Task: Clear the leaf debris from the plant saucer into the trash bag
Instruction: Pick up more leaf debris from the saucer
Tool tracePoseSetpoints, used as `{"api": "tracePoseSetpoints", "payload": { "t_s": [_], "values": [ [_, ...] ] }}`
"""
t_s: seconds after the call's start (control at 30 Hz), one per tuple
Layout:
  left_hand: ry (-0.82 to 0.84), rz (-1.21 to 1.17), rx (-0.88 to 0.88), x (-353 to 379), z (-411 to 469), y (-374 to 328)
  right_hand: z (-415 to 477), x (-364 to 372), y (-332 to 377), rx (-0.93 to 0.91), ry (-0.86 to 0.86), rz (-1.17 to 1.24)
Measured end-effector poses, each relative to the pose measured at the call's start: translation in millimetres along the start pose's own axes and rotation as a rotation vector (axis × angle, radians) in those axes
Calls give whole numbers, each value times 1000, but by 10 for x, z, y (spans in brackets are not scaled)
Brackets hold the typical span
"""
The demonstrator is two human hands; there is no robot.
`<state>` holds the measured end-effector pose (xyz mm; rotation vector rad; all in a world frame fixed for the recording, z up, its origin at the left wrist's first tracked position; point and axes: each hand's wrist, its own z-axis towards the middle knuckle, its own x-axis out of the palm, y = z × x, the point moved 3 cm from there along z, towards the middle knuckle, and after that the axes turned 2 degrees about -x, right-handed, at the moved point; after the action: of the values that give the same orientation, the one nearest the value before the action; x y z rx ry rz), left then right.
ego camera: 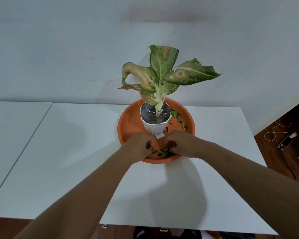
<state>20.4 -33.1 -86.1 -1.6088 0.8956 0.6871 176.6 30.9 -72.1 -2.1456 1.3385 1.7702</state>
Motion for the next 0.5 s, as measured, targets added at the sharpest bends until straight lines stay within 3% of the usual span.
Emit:
{"api": "tracePoseSetpoints", "payload": {
  "t_s": [0.17, 0.33, 0.5],
  "values": [
    [114, 168, -116, -68, -41, 55, 5, -15, -9, 33, 32, 68],
    [97, 68, -71, -7, -2, -12, 51, 148, 138, -86, -92, 93],
    [36, -36, -152, 38, -7, 29, 64, 205, 98, -32, -146, 136]
  ]
}}
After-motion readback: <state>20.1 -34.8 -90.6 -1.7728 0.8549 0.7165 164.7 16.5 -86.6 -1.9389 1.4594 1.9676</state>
